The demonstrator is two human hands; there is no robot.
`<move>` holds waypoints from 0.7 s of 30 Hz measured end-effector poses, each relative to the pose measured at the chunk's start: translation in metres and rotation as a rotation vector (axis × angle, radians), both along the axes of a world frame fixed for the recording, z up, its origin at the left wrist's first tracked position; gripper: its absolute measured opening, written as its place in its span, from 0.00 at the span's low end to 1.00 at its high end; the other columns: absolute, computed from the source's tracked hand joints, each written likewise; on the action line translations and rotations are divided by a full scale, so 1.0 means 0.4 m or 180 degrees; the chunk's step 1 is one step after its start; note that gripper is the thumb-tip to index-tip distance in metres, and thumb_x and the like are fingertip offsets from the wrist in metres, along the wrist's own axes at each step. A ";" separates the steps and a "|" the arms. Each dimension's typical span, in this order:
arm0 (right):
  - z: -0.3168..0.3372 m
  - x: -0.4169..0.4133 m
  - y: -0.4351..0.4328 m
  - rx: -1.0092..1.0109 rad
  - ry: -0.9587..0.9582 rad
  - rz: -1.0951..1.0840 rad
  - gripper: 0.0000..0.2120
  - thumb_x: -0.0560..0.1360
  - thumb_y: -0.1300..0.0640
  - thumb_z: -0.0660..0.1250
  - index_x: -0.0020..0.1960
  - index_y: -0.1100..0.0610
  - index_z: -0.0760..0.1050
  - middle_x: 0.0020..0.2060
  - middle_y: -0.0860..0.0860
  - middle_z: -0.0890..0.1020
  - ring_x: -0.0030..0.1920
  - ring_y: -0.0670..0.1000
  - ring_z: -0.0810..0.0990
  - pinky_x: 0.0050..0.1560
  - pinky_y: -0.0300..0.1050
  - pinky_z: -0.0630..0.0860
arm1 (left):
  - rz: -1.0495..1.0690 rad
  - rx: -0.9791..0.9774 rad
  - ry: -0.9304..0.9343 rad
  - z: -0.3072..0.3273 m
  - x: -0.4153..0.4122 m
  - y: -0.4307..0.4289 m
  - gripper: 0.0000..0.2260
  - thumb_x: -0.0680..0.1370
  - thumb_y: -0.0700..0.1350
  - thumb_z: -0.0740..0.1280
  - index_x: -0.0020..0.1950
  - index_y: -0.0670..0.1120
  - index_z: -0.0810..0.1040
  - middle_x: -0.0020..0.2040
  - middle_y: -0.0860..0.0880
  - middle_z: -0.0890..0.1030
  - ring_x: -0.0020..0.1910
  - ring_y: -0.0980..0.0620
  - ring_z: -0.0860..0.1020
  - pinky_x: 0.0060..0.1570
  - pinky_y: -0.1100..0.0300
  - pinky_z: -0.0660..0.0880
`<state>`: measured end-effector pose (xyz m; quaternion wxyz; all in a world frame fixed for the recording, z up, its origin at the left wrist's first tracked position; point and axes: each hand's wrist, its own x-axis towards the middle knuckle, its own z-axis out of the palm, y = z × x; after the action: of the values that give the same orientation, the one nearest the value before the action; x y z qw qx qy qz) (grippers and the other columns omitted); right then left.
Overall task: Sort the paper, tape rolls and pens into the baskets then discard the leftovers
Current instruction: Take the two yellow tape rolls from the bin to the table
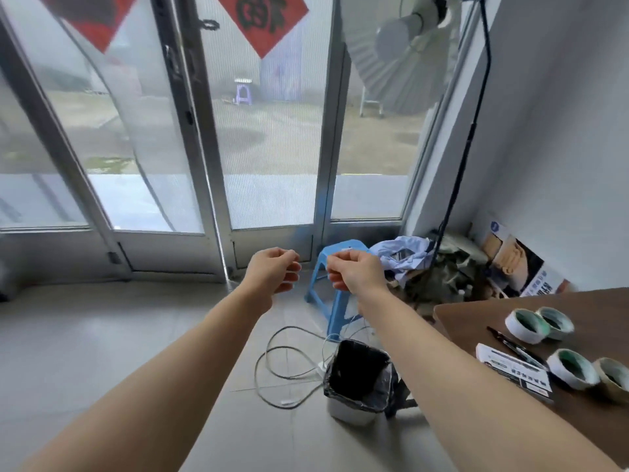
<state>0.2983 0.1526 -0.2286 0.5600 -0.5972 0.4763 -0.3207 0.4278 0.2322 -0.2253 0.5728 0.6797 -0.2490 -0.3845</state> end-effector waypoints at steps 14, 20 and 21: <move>0.019 0.739 0.327 0.0086 -0.0110 0.1447 0.06 0.73 0.65 0.69 0.38 0.59 0.78 0.32 0.55 0.79 0.31 0.50 0.75 0.34 0.42 0.74 | 0.1387 -0.0078 0.0098 -0.007 0.636 0.441 0.09 0.79 0.42 0.63 0.39 0.46 0.76 0.36 0.48 0.79 0.32 0.51 0.75 0.33 0.61 0.72; 0.005 1.011 0.496 0.0109 -0.0176 0.1974 0.05 0.72 0.65 0.70 0.38 0.59 0.79 0.33 0.56 0.80 0.32 0.51 0.76 0.33 0.42 0.75 | 0.1999 -0.0067 0.0125 -0.022 0.847 0.655 0.09 0.79 0.41 0.62 0.40 0.45 0.75 0.36 0.48 0.78 0.31 0.52 0.74 0.33 0.61 0.71; 0.002 1.047 0.521 0.0112 -0.0159 0.2063 0.05 0.72 0.65 0.71 0.39 0.59 0.79 0.34 0.57 0.80 0.32 0.51 0.76 0.33 0.42 0.75 | 0.2095 -0.0049 0.0137 -0.027 0.877 0.687 0.08 0.80 0.41 0.62 0.40 0.45 0.75 0.36 0.48 0.78 0.32 0.52 0.74 0.34 0.61 0.71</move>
<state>0.7173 0.3612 -0.2277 0.6547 -0.6999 0.2529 -0.1321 0.7787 0.5070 -0.2361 0.6766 0.7111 -0.0067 -0.1912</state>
